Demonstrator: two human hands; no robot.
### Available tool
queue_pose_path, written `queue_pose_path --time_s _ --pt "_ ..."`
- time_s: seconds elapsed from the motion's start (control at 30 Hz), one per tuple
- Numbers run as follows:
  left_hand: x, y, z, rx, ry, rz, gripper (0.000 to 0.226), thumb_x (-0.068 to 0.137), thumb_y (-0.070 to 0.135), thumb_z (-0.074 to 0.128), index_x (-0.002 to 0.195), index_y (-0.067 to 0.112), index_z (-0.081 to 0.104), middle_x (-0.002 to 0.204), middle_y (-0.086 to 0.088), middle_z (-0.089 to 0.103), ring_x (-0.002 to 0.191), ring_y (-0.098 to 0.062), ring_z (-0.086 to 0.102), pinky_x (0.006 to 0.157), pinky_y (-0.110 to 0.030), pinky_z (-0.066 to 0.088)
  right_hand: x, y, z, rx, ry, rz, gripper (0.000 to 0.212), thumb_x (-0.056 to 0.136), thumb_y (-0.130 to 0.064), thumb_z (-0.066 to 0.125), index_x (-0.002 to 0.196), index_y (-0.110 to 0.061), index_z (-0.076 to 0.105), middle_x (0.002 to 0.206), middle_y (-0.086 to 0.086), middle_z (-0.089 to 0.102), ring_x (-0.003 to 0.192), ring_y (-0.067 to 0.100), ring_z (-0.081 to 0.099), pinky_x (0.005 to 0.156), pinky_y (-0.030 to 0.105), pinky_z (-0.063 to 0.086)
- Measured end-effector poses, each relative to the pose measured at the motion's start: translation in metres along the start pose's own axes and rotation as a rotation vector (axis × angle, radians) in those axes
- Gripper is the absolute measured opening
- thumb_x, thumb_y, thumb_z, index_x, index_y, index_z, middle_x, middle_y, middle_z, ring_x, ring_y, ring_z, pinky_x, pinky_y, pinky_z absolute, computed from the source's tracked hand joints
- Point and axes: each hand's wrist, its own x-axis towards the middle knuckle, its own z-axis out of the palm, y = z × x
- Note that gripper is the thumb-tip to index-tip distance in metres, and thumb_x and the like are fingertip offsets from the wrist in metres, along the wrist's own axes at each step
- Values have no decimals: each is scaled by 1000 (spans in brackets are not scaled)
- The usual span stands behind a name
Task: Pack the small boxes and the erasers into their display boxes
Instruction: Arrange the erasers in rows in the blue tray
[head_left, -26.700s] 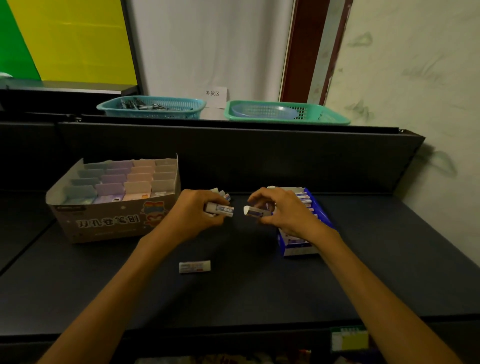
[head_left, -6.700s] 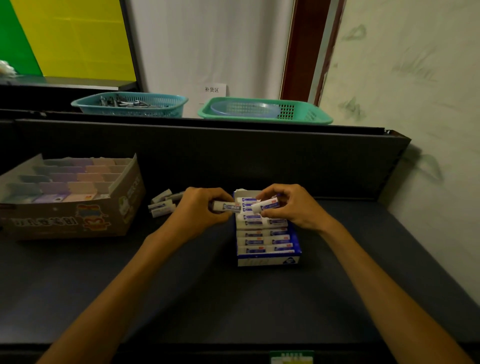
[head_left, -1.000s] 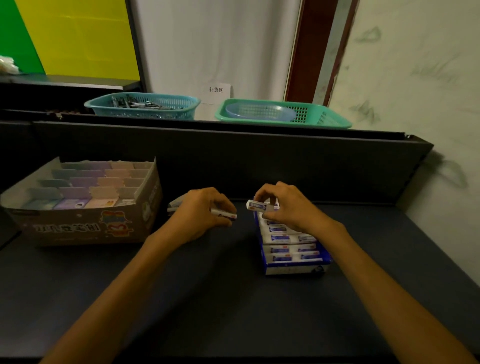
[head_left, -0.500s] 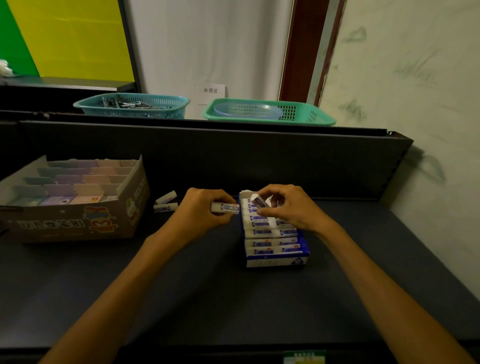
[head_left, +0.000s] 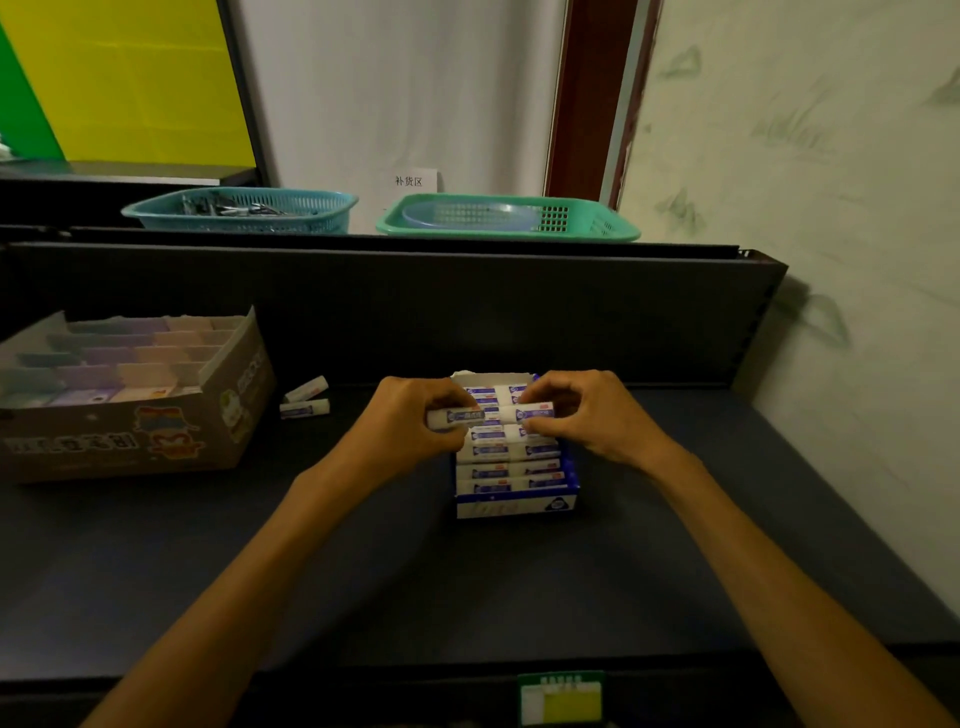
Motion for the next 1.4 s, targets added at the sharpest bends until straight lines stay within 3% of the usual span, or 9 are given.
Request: queue_pose_path --time_s 0.17,0.3,0.57,0.8,1.07,1.2,1.4 --pt "2 6 5 51 -6 18 33 82 24 69 114 23 61 115 4 56 98 -1 52 76 -9 42 -7 6 -2 -81 11 -34 39 85 -19 68 123 -15 59 124 3 59 106 5 56 75 14 51" --pt "2 11 8 89 -51 1 35 82 27 69 116 25 61 117 6 56 97 2 47 76 -9 38 -12 8 -2 -109 -11 -45 37 86 -19 67 121 -13 59 125 6 59 108 8 57 81 18 51" --pt "-1 20 10 123 -160 -25 34 86 25 63 120 24 59 121 4 56 100 -1 48 82 -16 41 -14 11 1 -72 -40 -34 31 84 -18 69 112 -19 56 121 1 59 108 11 60 83 25 54" --pt "-1 20 20 147 -212 -43 30 86 26 64 116 24 60 122 3 56 95 1 46 79 -17 42 -14 16 4 -218 -59 -82 26 84 -28 69 108 -26 60 117 -8 47 107 5 46 85 17 40" --pt "1 16 27 159 -255 -55 33 84 27 66 116 25 61 118 5 56 90 2 45 69 -9 35 -18 22 5 -341 -137 -57 30 84 -36 67 113 -31 58 121 -7 49 112 7 40 99 29 36" --pt "1 16 27 146 -273 -52 32 84 26 66 116 25 63 119 4 55 96 -1 47 81 -18 41 -19 18 5 -402 -159 -70 32 85 -39 66 115 -30 59 122 -7 51 111 6 38 95 26 33" --pt "-1 14 27 192 -284 -7 31 87 27 62 118 27 62 123 6 50 113 -7 45 87 -17 36 -21 10 2 -467 -170 -71 34 87 -36 65 120 -29 61 124 -6 50 113 9 37 94 25 31"
